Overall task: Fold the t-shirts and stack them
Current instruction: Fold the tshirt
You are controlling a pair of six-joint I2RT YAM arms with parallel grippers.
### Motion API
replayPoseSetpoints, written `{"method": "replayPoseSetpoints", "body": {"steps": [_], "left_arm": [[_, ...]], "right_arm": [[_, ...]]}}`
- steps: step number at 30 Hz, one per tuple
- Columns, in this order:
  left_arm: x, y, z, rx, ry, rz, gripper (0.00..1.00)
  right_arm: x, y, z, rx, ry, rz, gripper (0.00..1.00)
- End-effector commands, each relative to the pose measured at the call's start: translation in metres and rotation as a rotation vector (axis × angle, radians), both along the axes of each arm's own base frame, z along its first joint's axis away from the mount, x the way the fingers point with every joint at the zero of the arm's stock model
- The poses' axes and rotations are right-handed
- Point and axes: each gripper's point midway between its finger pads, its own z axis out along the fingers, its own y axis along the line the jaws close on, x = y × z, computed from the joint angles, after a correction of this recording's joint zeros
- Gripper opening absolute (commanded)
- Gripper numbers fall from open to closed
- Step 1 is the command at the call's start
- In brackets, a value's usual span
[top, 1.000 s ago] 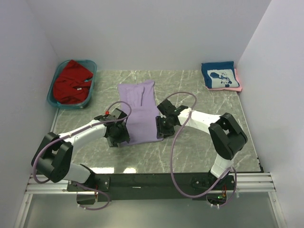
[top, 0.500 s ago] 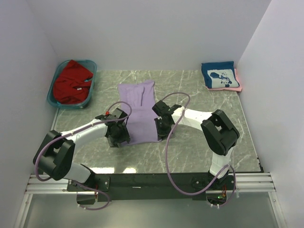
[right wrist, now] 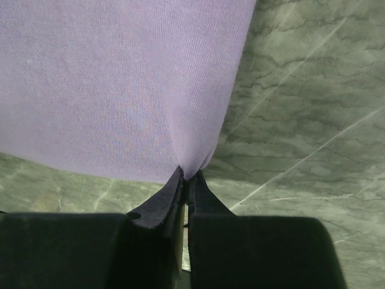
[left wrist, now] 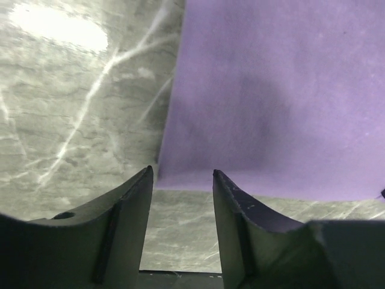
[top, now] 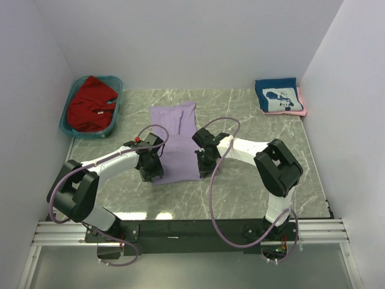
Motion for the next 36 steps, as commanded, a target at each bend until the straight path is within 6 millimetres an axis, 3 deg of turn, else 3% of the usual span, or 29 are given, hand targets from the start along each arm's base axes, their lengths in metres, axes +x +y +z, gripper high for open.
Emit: {"method": "replayPoseSetpoints", "body": {"steps": [1, 17, 22, 23, 24, 27, 31, 34, 36], "left_arm": [[0.009, 0.006, 0.008, 0.031, -0.024, -0.001, 0.49], [-0.028, 0.012, -0.035, 0.048, 0.170, -0.095, 0.44], [-0.036, 0.010, -0.043, 0.031, 0.202, -0.122, 0.31], [-0.039, 0.010, -0.045, 0.026, 0.217, -0.130, 0.22], [-0.041, 0.009, -0.047, 0.019, 0.231, -0.138, 0.02], [-0.046, 0.009, -0.050, 0.022, 0.261, -0.152, 0.01], [-0.052, 0.014, -0.029, 0.054, 0.224, -0.152, 0.01], [-0.068, 0.010, -0.006, 0.037, 0.194, -0.170, 0.01], [-0.086, 0.007, 0.001, 0.033, 0.199, -0.194, 0.01]], "right_arm": [[-0.012, -0.011, -0.013, -0.060, 0.032, 0.020, 0.00], [-0.008, -0.010, -0.006, -0.053, 0.007, 0.015, 0.00], [-0.007, -0.010, -0.008, -0.054, 0.008, 0.017, 0.00], [-0.007, -0.009, -0.008, -0.052, 0.008, 0.017, 0.00], [-0.006, -0.009, -0.008, -0.052, 0.008, 0.018, 0.00], [-0.007, -0.007, -0.002, -0.038, 0.001, 0.029, 0.00], [-0.025, -0.010, 0.014, 0.002, 0.025, 0.059, 0.00], [-0.051, -0.020, 0.023, 0.002, 0.042, 0.105, 0.00], [-0.080, -0.031, 0.026, 0.003, 0.071, 0.136, 0.00]]}}
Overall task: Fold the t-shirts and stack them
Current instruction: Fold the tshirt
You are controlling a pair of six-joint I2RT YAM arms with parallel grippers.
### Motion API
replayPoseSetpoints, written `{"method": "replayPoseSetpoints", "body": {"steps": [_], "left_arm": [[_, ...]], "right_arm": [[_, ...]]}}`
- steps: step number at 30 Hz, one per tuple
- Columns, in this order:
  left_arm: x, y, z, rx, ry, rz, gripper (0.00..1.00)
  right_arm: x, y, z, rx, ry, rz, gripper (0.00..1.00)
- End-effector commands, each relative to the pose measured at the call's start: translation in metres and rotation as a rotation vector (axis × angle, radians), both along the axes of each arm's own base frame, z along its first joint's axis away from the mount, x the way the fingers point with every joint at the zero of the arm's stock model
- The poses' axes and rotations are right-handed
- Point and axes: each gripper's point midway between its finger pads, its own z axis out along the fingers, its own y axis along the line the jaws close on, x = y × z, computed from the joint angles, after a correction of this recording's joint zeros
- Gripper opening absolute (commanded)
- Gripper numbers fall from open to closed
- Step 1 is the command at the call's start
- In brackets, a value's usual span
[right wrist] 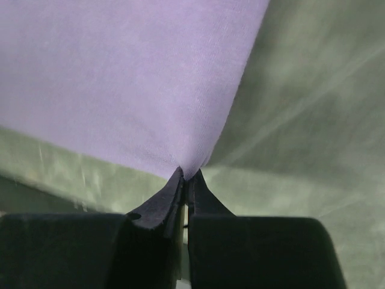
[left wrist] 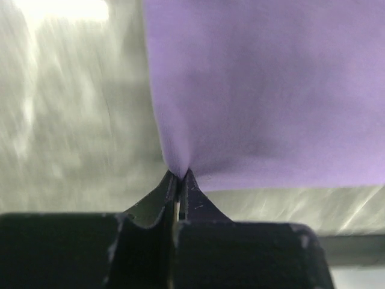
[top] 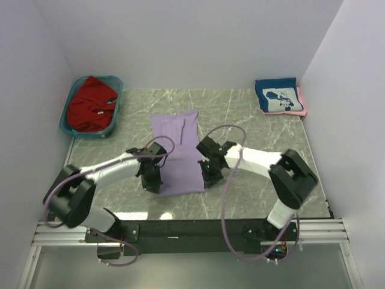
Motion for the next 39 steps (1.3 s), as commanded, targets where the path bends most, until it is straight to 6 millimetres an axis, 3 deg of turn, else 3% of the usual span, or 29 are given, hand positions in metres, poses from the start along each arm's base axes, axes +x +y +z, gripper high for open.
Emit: {"method": "replayPoseSetpoints", "body": {"steps": [1, 5, 7, 9, 11, 14, 16, 17, 18, 20, 21, 26, 32, 39], "left_arm": [[-0.055, 0.012, 0.019, 0.027, 0.080, -0.014, 0.01], [-0.110, 0.001, 0.036, -0.040, 0.146, -0.046, 0.01], [-0.135, -0.005, 0.046, -0.078, 0.160, -0.059, 0.01], [-0.153, -0.009, 0.057, -0.108, 0.182, -0.086, 0.01], [-0.154, -0.016, 0.068, -0.167, 0.169, -0.079, 0.01], [-0.133, -0.026, 0.081, -0.215, 0.103, -0.088, 0.01], [-0.107, -0.034, 0.093, -0.249, 0.054, -0.085, 0.01], [-0.097, -0.034, 0.095, -0.247, 0.033, -0.078, 0.01], [-0.078, -0.033, 0.105, -0.252, -0.012, -0.067, 0.01], [-0.062, -0.028, 0.108, -0.222, -0.030, -0.058, 0.01], [-0.046, -0.028, 0.122, -0.234, -0.074, -0.054, 0.01], [-0.004, -0.020, 0.142, -0.226, -0.157, -0.029, 0.01], [0.035, -0.016, 0.152, -0.259, -0.207, -0.007, 0.01], [0.078, -0.002, 0.150, -0.272, -0.235, 0.044, 0.01]], "right_arm": [[-0.055, -0.024, 0.018, -0.016, 0.065, 0.080, 0.00], [-0.106, -0.045, 0.032, -0.027, 0.098, 0.128, 0.00], [-0.126, -0.053, 0.048, -0.008, 0.097, 0.136, 0.00], [-0.133, -0.056, 0.064, 0.031, 0.076, 0.121, 0.00], [-0.134, -0.059, 0.075, 0.042, 0.053, 0.109, 0.00], [-0.116, -0.054, 0.098, 0.063, -0.022, 0.092, 0.00], [-0.099, -0.054, 0.105, 0.036, -0.056, 0.088, 0.00], [-0.087, -0.047, 0.118, 0.052, -0.095, 0.084, 0.00], [-0.078, -0.046, 0.119, 0.033, -0.107, 0.091, 0.00], [-0.058, -0.040, 0.135, 0.064, -0.146, 0.075, 0.00], [-0.050, -0.038, 0.137, 0.059, -0.152, 0.082, 0.00], [-0.014, -0.028, 0.164, 0.099, -0.210, 0.080, 0.00], [0.022, -0.019, 0.178, 0.139, -0.226, 0.082, 0.00], [0.062, -0.007, 0.176, 0.150, -0.238, 0.072, 0.00]]}}
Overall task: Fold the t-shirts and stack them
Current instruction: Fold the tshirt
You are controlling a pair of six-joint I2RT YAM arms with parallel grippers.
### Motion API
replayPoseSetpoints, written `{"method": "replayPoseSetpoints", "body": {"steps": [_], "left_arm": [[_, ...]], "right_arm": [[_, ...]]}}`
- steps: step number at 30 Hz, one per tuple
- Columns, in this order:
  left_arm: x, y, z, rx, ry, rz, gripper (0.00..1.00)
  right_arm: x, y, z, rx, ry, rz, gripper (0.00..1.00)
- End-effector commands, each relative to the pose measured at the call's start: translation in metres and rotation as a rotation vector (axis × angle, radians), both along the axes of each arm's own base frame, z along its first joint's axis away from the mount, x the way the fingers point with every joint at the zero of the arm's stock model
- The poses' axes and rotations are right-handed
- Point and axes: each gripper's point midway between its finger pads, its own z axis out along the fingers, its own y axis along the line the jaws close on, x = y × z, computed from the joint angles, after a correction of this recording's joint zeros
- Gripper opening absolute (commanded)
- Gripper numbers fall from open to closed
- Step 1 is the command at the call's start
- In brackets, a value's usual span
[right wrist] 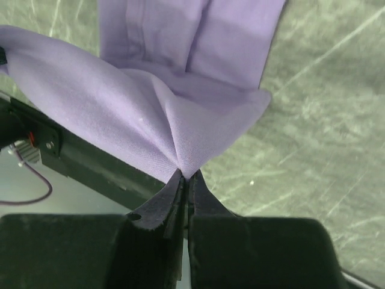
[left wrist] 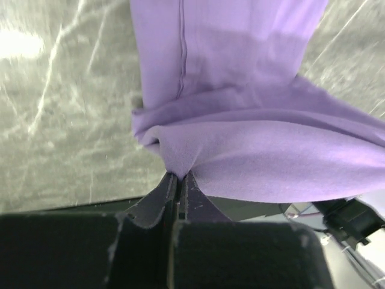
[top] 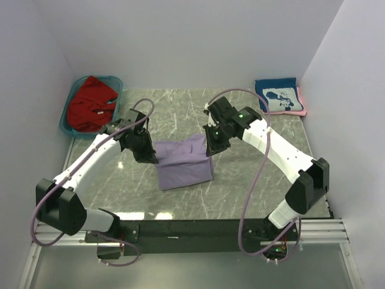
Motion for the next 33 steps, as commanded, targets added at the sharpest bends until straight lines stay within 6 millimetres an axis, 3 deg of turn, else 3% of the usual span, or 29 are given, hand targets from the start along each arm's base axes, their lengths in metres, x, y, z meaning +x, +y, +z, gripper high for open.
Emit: {"method": "replayPoseSetpoints", "body": {"steps": [1, 8, 13, 18, 25, 33], "left_arm": [[0.033, 0.003, 0.015, -0.029, -0.091, -0.008, 0.01], [0.077, 0.011, 0.007, -0.040, -0.129, 0.033, 0.01], [0.106, 0.015, -0.016, -0.014, -0.126, 0.044, 0.01], [0.135, 0.014, -0.025, 0.010, -0.165, 0.051, 0.01], [0.166, 0.018, -0.056, 0.037, -0.164, 0.092, 0.01], [0.192, 0.032, -0.085, 0.077, -0.177, 0.152, 0.01]], "right_arm": [[0.025, 0.005, 0.013, 0.026, -0.057, 0.013, 0.00], [0.065, 0.016, 0.005, 0.029, -0.085, -0.005, 0.00], [0.094, 0.014, -0.017, 0.027, -0.076, -0.045, 0.00], [0.124, 0.013, -0.035, 0.028, -0.099, -0.084, 0.00], [0.159, 0.011, -0.061, 0.051, -0.112, -0.134, 0.00], [0.182, 0.015, -0.093, 0.091, -0.098, -0.167, 0.00]]}}
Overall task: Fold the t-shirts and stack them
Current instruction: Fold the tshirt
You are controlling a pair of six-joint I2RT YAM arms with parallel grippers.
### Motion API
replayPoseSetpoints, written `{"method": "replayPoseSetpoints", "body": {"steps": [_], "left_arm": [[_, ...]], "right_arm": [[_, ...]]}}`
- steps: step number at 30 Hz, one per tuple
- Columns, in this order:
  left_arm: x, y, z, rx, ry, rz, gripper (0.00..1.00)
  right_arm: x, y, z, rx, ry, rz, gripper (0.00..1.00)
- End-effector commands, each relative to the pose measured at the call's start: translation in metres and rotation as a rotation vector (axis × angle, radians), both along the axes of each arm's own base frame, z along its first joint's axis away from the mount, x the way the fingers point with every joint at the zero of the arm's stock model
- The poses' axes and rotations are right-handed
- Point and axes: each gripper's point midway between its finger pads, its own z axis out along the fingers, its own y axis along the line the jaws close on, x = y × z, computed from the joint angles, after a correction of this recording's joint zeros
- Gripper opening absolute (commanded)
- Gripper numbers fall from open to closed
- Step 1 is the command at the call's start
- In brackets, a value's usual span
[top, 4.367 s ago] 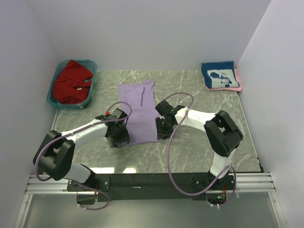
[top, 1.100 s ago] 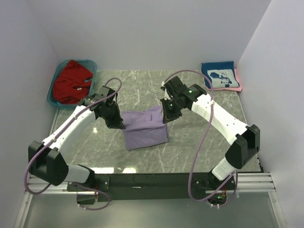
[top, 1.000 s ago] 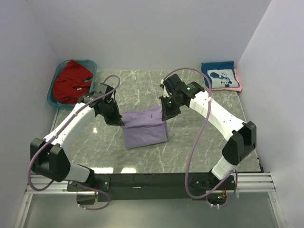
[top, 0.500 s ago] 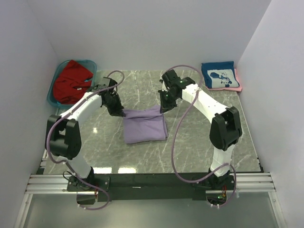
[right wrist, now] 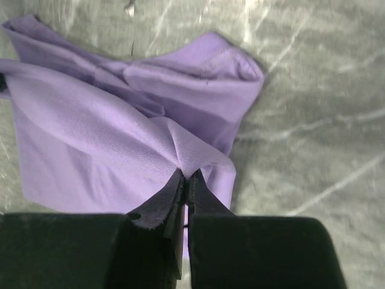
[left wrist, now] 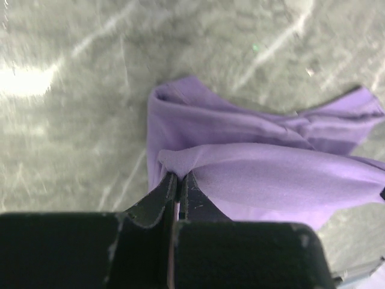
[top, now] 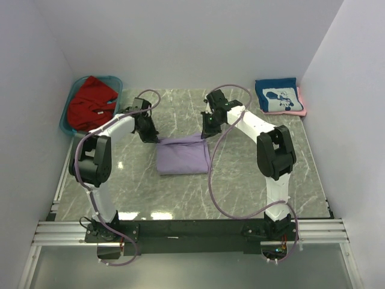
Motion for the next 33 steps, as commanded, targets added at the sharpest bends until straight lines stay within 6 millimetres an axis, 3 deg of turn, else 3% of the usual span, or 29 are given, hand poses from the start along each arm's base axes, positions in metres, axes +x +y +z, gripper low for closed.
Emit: {"method": "replayPoseSetpoints", "body": {"steps": [1, 6, 8, 10, 13, 17, 18, 20, 21, 22, 24, 25, 26, 29, 31, 32, 33], "left_arm": [[0.033, 0.017, 0.004, 0.050, -0.095, 0.058, 0.01], [0.031, 0.021, -0.009, 0.047, -0.081, 0.087, 0.01], [0.029, 0.022, -0.011, 0.052, -0.073, 0.095, 0.01], [0.028, 0.025, -0.007, 0.061, -0.080, 0.098, 0.04], [0.029, 0.033, 0.009, 0.093, -0.121, 0.128, 0.15], [0.024, 0.040, 0.039, 0.098, -0.196, 0.161, 0.65], [0.022, 0.042, 0.056, 0.088, -0.237, 0.168, 0.68], [0.014, 0.042, 0.064, 0.071, -0.259, 0.174, 0.68], [0.010, 0.041, 0.079, 0.053, -0.297, 0.178, 0.68], [0.000, 0.038, 0.074, 0.036, -0.288, 0.164, 0.68], [-0.003, 0.026, 0.090, -0.027, -0.362, 0.130, 0.67], [-0.012, 0.022, 0.080, -0.046, -0.348, 0.112, 0.65], [-0.009, 0.006, 0.088, -0.121, -0.392, 0.069, 0.62], [-0.013, -0.017, 0.079, -0.244, -0.389, 0.005, 0.57], [0.000, -0.030, 0.073, -0.306, -0.403, -0.019, 0.55], [0.005, -0.036, 0.061, -0.329, -0.367, -0.022, 0.52], [0.015, -0.041, 0.065, -0.353, -0.401, -0.034, 0.51]], "right_arm": [[0.030, 0.004, 0.010, 0.047, -0.084, -0.027, 0.00], [0.032, 0.005, -0.003, 0.053, -0.072, -0.036, 0.00], [0.032, 0.005, -0.003, 0.060, -0.077, -0.044, 0.06], [0.031, 0.005, 0.000, 0.069, -0.088, -0.040, 0.18], [0.032, 0.007, 0.027, 0.100, -0.150, -0.019, 0.32], [0.032, 0.002, 0.070, 0.129, -0.280, -0.017, 0.44], [0.030, 0.001, 0.076, 0.138, -0.301, -0.016, 0.47], [0.024, 0.006, 0.088, 0.190, -0.350, 0.022, 0.47], [0.021, 0.009, 0.090, 0.211, -0.357, 0.044, 0.48], [0.012, 0.018, 0.088, 0.263, -0.346, 0.097, 0.48], [0.004, 0.025, 0.087, 0.307, -0.347, 0.161, 0.48], [0.002, 0.029, 0.084, 0.332, -0.344, 0.186, 0.48], [-0.005, 0.038, 0.080, 0.379, -0.316, 0.235, 0.48], [-0.011, 0.056, 0.073, 0.490, -0.274, 0.308, 0.48], [-0.007, 0.068, 0.066, 0.543, -0.249, 0.333, 0.48], [-0.007, 0.072, 0.064, 0.566, -0.238, 0.350, 0.48], [-0.005, 0.076, 0.063, 0.581, -0.229, 0.360, 0.48]]}}
